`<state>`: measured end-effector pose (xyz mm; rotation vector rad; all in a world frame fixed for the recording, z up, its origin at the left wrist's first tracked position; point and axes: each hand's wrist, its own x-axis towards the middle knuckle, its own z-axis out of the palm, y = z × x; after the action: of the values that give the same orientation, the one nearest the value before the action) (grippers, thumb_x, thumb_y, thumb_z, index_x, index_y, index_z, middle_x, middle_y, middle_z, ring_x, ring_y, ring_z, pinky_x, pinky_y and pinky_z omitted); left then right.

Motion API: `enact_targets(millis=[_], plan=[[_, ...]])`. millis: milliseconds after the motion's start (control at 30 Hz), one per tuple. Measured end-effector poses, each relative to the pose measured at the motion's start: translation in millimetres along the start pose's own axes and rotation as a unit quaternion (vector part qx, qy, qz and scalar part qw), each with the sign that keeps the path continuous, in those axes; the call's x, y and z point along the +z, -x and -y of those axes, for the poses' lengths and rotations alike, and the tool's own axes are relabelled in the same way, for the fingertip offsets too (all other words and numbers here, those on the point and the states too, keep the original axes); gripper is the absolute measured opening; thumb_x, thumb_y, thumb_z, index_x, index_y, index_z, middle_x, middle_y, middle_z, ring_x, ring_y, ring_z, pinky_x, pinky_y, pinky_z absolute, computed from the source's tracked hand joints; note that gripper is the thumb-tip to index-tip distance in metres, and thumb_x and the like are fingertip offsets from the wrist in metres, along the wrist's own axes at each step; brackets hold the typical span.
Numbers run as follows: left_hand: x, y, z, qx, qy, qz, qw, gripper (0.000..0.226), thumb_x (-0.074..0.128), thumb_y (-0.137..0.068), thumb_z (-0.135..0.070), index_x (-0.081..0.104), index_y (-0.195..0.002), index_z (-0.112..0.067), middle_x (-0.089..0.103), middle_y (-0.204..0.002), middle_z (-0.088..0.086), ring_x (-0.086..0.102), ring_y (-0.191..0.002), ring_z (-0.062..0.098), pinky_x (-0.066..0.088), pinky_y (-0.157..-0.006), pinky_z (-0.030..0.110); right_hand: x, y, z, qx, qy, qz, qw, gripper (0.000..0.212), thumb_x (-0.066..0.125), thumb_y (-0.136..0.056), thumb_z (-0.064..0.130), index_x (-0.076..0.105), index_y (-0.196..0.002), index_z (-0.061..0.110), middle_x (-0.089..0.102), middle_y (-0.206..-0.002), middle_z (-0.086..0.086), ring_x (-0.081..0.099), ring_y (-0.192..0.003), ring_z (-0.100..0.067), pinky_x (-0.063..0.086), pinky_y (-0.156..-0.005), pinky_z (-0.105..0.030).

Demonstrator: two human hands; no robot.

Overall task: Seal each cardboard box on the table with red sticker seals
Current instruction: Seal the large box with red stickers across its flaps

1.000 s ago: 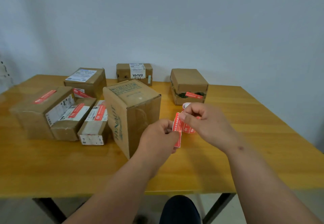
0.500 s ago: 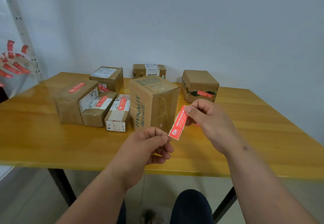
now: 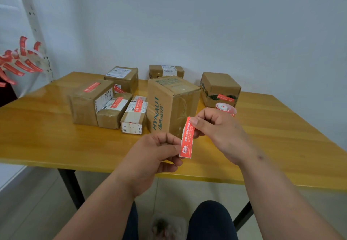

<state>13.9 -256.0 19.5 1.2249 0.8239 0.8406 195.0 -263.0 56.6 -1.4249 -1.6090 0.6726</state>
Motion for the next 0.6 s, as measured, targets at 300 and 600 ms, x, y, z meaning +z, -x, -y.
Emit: enact_targets(millis=[300,600], plan=[[-5,-4,9,0.028,-0.010,-0.092,0.995,0.009,0.065,-0.086,-0.002,0.066,-0.093,-0.007,0.070,-0.073,0.008,0.063,-0.061,0.015,0.053,-0.059,0.028,9,-2,-8,0.082,-0.113,-0.054,0.989,0.040,0.051,-0.093,0.051,0.066,-0.090,0.014,0.069,-0.069,-0.003,0.065,-0.071,-0.018,0.052,-0.075,-0.037],[-10,-2,13,0.013,0.015,-0.064,0.998,0.014,0.061,-0.088,-0.001,0.070,-0.097,-0.007,0.071,-0.081,0.012,0.065,-0.067,0.016,0.054,-0.058,0.027,35,0,-18,0.107,-0.153,0.059,0.981,0.019,0.066,-0.088,0.011,0.065,-0.093,-0.007,0.068,-0.077,-0.011,0.062,-0.073,-0.022,0.052,-0.072,-0.033]])
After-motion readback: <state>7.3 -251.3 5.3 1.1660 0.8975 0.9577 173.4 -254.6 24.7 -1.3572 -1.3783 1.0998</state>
